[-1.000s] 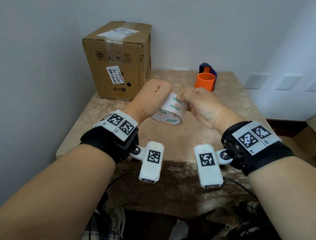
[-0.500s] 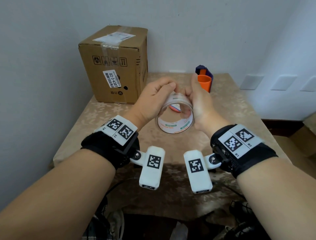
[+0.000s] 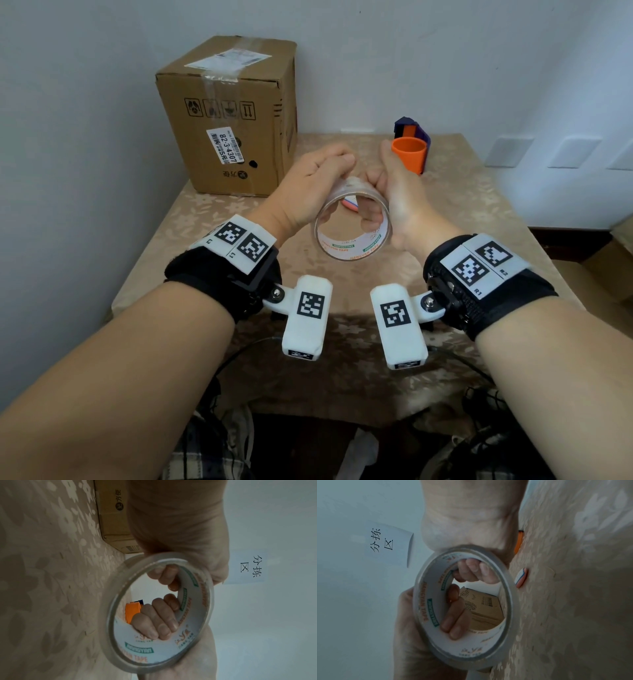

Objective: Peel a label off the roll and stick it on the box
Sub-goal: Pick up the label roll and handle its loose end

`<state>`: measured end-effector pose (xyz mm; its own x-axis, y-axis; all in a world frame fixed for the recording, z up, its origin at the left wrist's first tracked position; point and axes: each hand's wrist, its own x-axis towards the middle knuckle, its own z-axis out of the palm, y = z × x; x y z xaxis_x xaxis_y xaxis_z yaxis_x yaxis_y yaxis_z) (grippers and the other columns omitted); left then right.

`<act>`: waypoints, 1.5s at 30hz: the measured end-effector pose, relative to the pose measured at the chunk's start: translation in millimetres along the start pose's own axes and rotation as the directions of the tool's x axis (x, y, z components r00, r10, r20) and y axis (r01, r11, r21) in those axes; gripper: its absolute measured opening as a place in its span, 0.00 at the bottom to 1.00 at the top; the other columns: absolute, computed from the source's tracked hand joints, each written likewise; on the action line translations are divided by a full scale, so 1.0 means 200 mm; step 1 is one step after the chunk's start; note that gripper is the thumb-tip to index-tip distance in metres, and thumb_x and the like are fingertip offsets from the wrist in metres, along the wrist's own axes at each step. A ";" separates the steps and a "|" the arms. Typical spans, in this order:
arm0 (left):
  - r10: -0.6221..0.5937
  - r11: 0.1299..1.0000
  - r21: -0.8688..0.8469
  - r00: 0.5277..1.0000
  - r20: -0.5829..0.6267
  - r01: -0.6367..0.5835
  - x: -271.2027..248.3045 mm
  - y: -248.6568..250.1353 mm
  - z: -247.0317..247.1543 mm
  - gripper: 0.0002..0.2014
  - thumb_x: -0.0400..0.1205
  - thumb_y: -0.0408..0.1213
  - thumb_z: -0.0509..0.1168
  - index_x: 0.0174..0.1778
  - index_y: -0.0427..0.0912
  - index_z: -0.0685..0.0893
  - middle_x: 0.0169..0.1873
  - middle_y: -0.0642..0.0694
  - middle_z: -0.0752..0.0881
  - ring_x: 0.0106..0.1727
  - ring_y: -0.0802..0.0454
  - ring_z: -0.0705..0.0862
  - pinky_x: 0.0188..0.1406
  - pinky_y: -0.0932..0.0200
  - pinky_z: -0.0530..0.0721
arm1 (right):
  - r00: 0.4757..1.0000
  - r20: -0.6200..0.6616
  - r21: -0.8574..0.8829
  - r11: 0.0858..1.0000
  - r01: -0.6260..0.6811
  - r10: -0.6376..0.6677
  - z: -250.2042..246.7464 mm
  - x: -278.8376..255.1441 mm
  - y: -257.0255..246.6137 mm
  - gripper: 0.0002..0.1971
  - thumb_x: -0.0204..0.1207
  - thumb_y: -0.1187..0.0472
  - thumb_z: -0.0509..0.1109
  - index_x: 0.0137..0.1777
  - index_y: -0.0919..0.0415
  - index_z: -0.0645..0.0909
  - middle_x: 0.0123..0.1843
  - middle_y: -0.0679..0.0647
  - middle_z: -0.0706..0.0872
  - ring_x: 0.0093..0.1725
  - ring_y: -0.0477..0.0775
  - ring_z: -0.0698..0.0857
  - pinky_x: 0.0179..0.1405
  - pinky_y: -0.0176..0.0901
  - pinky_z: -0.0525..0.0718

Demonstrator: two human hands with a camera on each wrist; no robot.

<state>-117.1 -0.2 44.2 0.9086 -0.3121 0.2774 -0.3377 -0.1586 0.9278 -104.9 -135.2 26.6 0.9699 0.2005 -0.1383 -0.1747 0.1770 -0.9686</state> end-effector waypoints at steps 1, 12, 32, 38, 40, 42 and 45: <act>0.006 1.000 -0.007 1.000 -0.005 -0.006 0.00 0.00 0.00 0.13 0.86 0.32 0.52 0.35 0.38 0.71 0.13 0.55 0.70 0.12 0.57 0.67 0.13 0.69 0.66 | 1.000 0.002 0.015 1.000 -0.003 0.003 0.00 0.00 0.00 0.33 0.80 0.34 0.42 0.28 0.60 0.68 0.10 0.50 0.65 0.10 0.48 0.60 0.13 0.31 0.59; 0.072 0.997 0.013 0.985 -0.159 -0.071 0.02 -0.03 0.02 0.17 0.81 0.40 0.55 0.46 0.38 0.88 0.49 0.44 0.85 0.52 0.60 0.81 0.54 0.66 0.79 | 0.997 -0.071 0.294 0.956 -0.018 0.040 -0.03 0.02 -0.02 0.36 0.80 0.36 0.48 0.47 0.73 0.80 0.12 0.49 0.63 0.11 0.46 0.59 0.11 0.29 0.63; -0.300 0.953 -0.078 0.891 -0.340 0.291 0.06 -0.16 -0.03 0.12 0.86 0.35 0.56 0.48 0.37 0.84 0.50 0.33 0.87 0.42 0.42 0.88 0.27 0.58 0.88 | 0.974 -0.071 0.015 0.977 0.214 -0.213 0.06 -0.05 -0.04 0.13 0.80 0.53 0.64 0.55 0.62 0.80 0.47 0.58 0.88 0.48 0.61 0.84 0.48 0.56 0.79; -0.341 0.940 -0.136 0.867 -0.364 0.313 0.05 -0.13 -0.03 0.06 0.85 0.35 0.58 0.53 0.36 0.75 0.52 0.37 0.83 0.37 0.48 0.87 0.21 0.63 0.85 | 0.973 -0.070 -0.041 0.975 0.217 -0.219 0.06 -0.05 -0.04 0.06 0.78 0.57 0.67 0.48 0.58 0.84 0.43 0.56 0.91 0.48 0.61 0.88 0.62 0.68 0.80; -0.250 0.968 -0.069 0.923 -0.292 0.240 0.04 -0.10 -0.02 0.08 0.86 0.42 0.56 0.49 0.41 0.76 0.46 0.41 0.83 0.36 0.51 0.85 0.28 0.61 0.86 | 0.973 -0.139 0.055 0.980 0.191 -0.182 0.04 -0.05 -0.05 0.08 0.82 0.59 0.62 0.47 0.60 0.81 0.45 0.60 0.89 0.49 0.65 0.88 0.62 0.68 0.81; -0.162 0.982 0.066 0.968 -0.195 0.177 0.03 -0.08 0.00 0.15 0.85 0.48 0.56 0.47 0.41 0.81 0.39 0.46 0.82 0.36 0.54 0.80 0.35 0.62 0.79 | 0.972 -0.181 0.122 0.977 0.172 -0.149 0.03 -0.04 -0.06 0.09 0.83 0.59 0.60 0.49 0.62 0.80 0.48 0.63 0.88 0.51 0.67 0.88 0.61 0.67 0.82; -0.087 0.981 0.152 0.970 -0.228 0.124 0.03 -0.08 0.02 0.19 0.81 0.52 0.63 0.36 0.38 0.81 0.28 0.51 0.74 0.30 0.57 0.71 0.31 0.62 0.69 | 0.973 -0.193 0.138 0.978 0.157 -0.129 0.02 -0.03 -0.06 0.10 0.84 0.58 0.60 0.50 0.64 0.79 0.49 0.63 0.88 0.47 0.62 0.89 0.57 0.63 0.85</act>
<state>-108.1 -3.0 30.3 0.9666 -0.0755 0.2451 -0.2561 -0.3368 0.9061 -109.8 -135.1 39.6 0.9987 -0.0135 -0.0491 -0.0417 0.3377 -0.9403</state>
